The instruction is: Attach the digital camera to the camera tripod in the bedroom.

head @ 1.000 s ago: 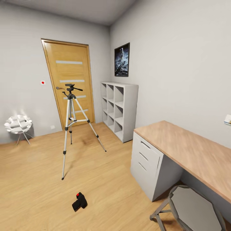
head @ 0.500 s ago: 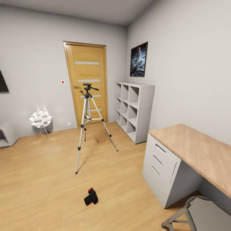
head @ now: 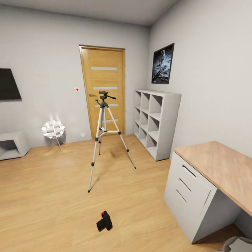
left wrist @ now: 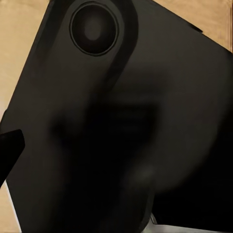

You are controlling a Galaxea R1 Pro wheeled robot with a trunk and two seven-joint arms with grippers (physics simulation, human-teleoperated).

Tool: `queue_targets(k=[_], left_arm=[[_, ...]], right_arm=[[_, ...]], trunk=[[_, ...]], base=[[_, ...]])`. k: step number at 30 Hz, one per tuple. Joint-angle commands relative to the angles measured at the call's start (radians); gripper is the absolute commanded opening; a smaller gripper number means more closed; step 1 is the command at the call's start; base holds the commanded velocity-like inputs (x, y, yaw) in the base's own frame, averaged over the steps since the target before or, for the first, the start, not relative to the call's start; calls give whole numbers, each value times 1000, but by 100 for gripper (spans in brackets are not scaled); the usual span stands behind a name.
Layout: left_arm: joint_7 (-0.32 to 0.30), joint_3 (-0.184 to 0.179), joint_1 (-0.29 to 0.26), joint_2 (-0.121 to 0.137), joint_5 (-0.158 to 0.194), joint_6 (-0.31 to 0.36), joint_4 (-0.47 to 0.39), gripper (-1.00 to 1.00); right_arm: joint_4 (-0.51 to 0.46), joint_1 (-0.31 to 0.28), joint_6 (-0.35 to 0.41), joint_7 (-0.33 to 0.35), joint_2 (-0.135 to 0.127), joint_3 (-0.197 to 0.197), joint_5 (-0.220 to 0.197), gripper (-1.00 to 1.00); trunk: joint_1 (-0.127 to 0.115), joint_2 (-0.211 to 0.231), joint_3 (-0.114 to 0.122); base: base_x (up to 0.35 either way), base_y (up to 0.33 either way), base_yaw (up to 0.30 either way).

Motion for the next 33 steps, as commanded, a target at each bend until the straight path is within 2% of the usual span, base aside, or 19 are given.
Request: queue_targets(k=[1, 33], left_arm=[[0, 1, 0, 0, 3, -1, -1, 100], [0, 0, 0, -1, 1, -1, -1, 100]], right_arm=[[0, 0, -2, -1, -1, 6, 7, 100], [0, 0, -2, -1, -1, 5, 5, 100]], trunk=[[1, 0, -1], [1, 0, -1]], base=[[320, 0, 4], [323, -16, 0]])
